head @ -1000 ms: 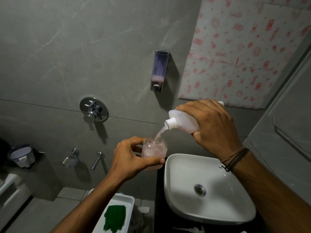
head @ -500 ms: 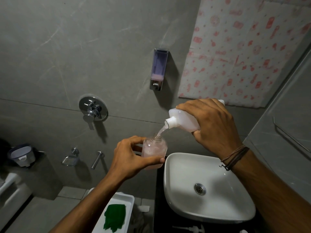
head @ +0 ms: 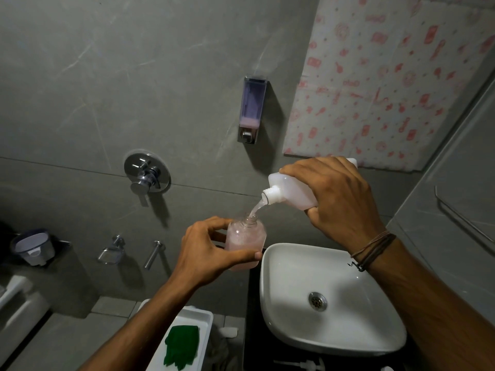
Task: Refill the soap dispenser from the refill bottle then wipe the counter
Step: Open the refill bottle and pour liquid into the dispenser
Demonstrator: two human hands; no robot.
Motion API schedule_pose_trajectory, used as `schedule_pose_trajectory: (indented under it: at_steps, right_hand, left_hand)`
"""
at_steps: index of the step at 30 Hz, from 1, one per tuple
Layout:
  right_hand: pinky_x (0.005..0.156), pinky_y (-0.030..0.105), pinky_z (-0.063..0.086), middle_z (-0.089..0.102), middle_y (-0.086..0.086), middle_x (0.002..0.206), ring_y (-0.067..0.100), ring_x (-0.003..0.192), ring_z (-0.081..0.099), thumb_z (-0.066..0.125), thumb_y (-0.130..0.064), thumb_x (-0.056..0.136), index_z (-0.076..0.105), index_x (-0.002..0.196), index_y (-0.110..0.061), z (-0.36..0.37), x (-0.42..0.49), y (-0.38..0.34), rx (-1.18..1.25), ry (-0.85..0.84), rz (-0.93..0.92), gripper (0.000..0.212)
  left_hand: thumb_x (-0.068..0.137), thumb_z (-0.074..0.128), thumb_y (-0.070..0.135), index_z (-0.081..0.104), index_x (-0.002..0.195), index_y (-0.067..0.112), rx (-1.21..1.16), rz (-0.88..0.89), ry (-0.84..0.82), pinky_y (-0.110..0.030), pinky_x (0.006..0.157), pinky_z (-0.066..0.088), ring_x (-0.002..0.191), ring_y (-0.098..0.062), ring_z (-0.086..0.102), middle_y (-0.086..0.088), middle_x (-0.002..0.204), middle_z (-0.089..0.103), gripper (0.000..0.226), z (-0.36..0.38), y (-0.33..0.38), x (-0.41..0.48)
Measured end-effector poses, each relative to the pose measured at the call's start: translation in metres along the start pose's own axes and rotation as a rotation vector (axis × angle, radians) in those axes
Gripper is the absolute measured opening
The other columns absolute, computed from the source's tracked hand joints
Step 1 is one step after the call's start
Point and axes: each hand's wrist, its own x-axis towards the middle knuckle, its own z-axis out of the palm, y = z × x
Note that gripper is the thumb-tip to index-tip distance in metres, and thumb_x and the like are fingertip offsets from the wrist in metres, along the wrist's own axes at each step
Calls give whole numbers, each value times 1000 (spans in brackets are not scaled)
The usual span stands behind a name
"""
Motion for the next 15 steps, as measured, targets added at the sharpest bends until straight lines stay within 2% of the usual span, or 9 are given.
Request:
schedule_pose_trajectory:
  at_steps: [15]
  right_hand:
    - [100,47,48,73,1,123,29,111,67,84,-16,69,68,128,-23,4,2,2,-5,-3,0,61]
  left_hand:
    - [44,90,73,80,100,40,-14,-4,-5,-9,65,57,90,5,72,23,93,78,66,3,-6,6]
